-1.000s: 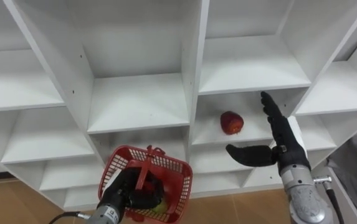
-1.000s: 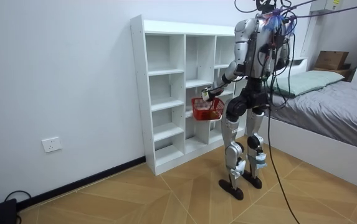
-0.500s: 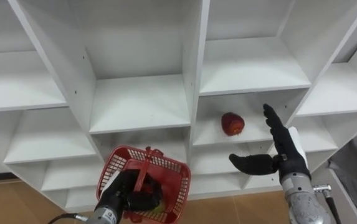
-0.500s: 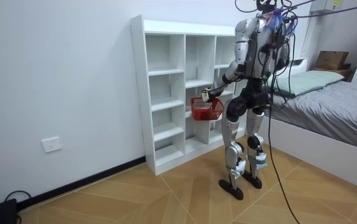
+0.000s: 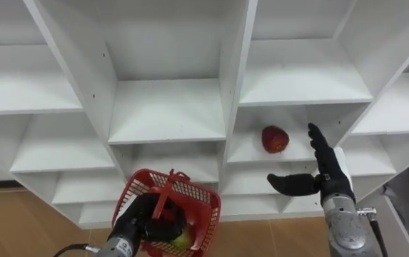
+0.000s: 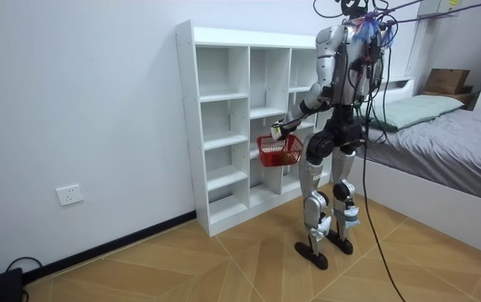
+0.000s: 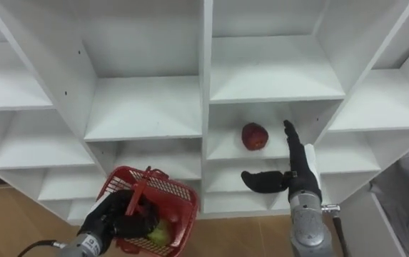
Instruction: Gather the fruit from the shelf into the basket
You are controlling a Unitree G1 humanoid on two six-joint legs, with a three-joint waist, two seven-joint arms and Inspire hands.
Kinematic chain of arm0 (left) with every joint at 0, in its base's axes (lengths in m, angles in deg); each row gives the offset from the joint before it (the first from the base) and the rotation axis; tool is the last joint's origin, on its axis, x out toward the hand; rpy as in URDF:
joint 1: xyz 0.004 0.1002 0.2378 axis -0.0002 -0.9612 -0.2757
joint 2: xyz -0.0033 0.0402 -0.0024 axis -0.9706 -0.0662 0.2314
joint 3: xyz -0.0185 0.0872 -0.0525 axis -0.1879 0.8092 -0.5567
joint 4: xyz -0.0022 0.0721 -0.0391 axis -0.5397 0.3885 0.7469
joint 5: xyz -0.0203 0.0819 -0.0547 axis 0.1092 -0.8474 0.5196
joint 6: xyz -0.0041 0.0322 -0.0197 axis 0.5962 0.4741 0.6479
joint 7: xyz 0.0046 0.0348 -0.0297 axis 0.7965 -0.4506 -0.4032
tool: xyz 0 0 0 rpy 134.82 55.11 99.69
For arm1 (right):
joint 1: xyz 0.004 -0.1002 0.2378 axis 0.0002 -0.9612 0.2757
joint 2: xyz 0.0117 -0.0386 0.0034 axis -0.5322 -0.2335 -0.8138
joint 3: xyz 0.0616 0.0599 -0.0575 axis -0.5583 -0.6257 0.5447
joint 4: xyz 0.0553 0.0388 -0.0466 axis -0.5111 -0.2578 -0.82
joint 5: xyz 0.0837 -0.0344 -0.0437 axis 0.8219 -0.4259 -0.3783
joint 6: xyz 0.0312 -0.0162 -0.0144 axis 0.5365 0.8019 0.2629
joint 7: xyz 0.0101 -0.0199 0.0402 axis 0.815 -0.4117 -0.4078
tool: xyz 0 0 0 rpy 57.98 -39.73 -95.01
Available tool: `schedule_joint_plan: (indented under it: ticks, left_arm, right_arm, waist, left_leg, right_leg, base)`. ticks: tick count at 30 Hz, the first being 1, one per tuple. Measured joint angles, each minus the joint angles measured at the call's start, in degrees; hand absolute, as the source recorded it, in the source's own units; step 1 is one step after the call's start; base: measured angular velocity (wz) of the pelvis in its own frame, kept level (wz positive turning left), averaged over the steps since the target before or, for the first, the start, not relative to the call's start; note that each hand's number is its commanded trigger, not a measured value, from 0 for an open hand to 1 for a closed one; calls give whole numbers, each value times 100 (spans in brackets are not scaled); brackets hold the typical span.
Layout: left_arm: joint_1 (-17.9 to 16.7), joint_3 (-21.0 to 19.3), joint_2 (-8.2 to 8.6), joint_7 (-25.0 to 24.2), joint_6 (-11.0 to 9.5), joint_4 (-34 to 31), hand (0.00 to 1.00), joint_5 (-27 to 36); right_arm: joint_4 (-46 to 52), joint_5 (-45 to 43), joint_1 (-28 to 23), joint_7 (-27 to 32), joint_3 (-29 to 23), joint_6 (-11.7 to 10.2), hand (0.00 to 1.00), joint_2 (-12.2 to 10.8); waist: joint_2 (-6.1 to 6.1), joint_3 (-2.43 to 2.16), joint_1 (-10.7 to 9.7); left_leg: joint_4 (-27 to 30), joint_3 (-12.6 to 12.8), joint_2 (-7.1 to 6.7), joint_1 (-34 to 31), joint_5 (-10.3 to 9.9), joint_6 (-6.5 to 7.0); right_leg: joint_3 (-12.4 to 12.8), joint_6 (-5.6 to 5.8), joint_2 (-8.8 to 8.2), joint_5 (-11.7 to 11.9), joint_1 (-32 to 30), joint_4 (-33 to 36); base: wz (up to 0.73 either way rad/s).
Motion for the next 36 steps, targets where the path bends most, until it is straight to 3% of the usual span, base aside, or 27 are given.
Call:
schedule_joint_plan:
  ticks: [6,8,12,13,17,23,27,29,36]
  left_arm:
    - [49,-22,-10,-12,1,25,100,-2]
    - [171,-46,-6,-15,4,185,100,1]
    - [267,-55,16,-7,6,385,100,-18]
    - [312,-49,12,-9,6,452,100,-21]
    - [362,-41,1,-37,36,494,100,-39]
    - [387,-2,-24,-38,62,495,100,-37]
    - [499,122,-40,-8,68,627,100,-38]
    - [608,141,-32,1,70,799,100,-38]
    - [768,147,-28,1,171,1052,100,-37]
  right_arm:
    - [-462,-18,602,195,-21,-23,0,108]
    - [-849,45,1064,305,-31,-32,0,145]
    - [-1376,202,1490,510,-58,-64,0,208]
    - [-1515,197,1587,533,-57,-71,0,229]
    - [-1802,196,1757,722,-55,-70,0,272]
    - [-2143,196,2058,888,-54,-70,0,278]
    - [-2437,201,2249,1017,-50,-70,0,294]
    - [-2608,193,2301,1086,-49,-70,0,302]
    - [-2822,460,2314,1184,-49,-70,0,428]
  waist:
    - [-28,8,33]
    - [-49,25,50]
    - [-84,46,105]
    - [-94,60,118]
    - [-111,76,204]
    - [-111,79,364]
    - [-111,100,458]
    - [-109,139,489]
    - [-117,155,500]
  left_leg:
    - [212,-167,1,-469,2,2]
    - [301,-170,1,-677,4,3]
    - [336,-198,0,-807,17,18]
    - [383,-306,-3,-893,17,19]
    - [516,-472,-18,-1205,25,25]
    - [597,-516,-39,-1647,95,34]
    - [592,-512,-61,-1761,129,51]
    - [586,-515,-83,-1783,147,65]
    - [585,-491,-106,-2019,189,103]
  right_leg:
    - [-167,-4,-28,0,-310,119]
    - [-183,-8,-28,2,-507,213]
    - [-228,-10,-44,4,-624,254]
    - [-275,-10,-50,4,-675,273]
    - [-442,-11,-69,4,-878,300]
    - [-596,-19,-133,9,-1304,451]
    - [-602,-19,-154,8,-1448,512]
    - [-612,-17,-179,7,-1470,518]
    - [-617,-9,-234,3,-1780,684]
  base:
    - [16]
    - [4]
    - [7]
    - [22]
    - [21]
    - [10]
    - [1]
    - [4]
    - [0]
